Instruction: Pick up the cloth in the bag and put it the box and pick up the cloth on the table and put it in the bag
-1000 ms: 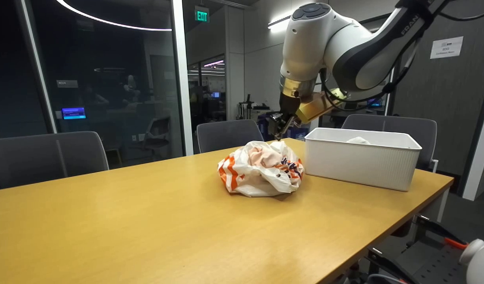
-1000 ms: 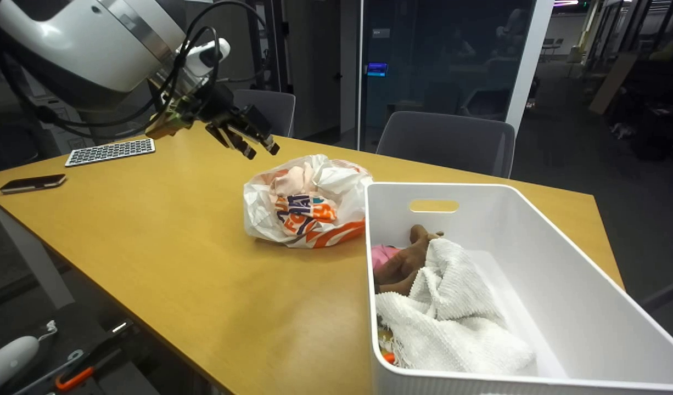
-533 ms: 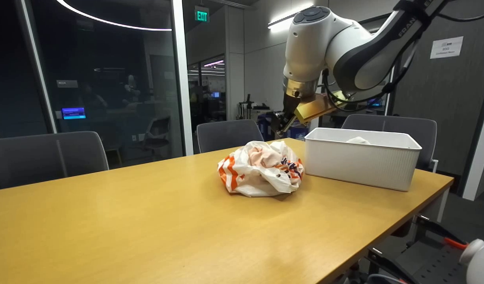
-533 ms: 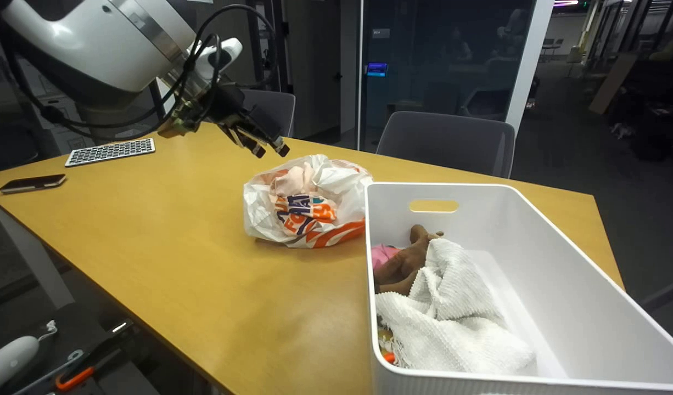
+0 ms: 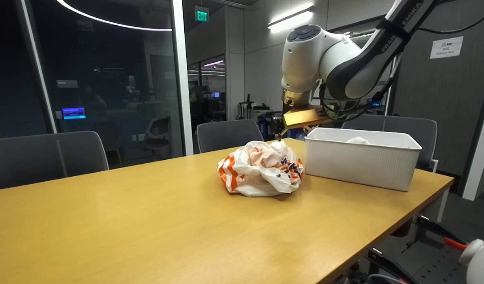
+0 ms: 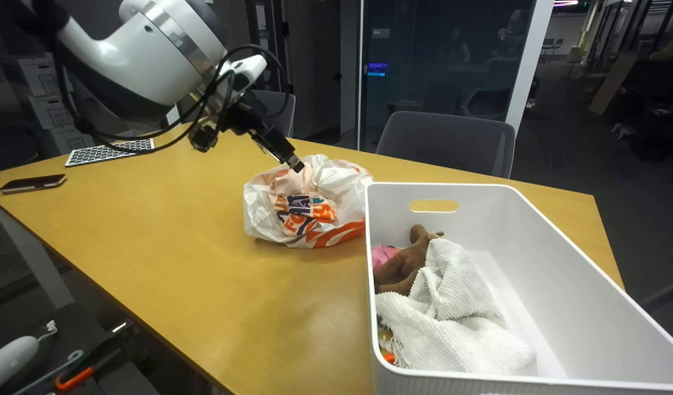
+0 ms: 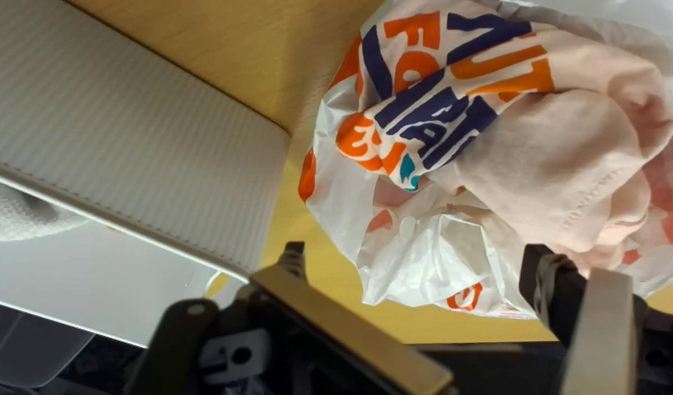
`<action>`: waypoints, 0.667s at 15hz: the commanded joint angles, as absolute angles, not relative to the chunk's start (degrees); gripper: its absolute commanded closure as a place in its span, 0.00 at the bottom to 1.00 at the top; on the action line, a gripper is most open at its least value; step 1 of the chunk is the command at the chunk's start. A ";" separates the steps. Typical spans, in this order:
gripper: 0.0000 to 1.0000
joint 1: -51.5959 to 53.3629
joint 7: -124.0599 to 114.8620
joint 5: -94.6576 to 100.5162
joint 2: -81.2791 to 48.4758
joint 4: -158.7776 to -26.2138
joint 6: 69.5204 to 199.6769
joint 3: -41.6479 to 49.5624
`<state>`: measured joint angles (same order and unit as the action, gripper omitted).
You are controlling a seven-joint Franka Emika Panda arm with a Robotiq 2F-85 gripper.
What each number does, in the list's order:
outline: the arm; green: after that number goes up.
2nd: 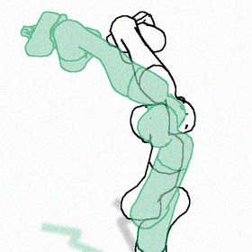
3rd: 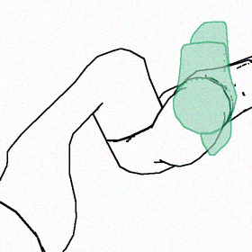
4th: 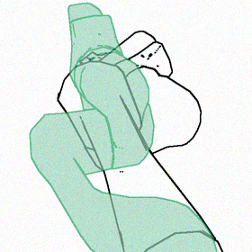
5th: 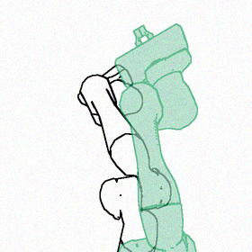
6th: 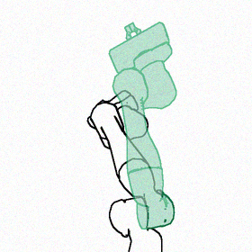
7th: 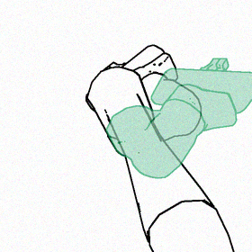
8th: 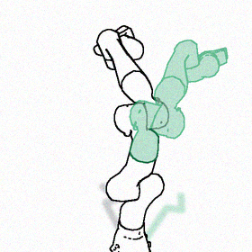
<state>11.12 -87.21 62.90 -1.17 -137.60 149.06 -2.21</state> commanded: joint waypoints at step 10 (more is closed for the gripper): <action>0.00 8.24 -94.96 66.58 -18.23 -124.81 151.56 3.08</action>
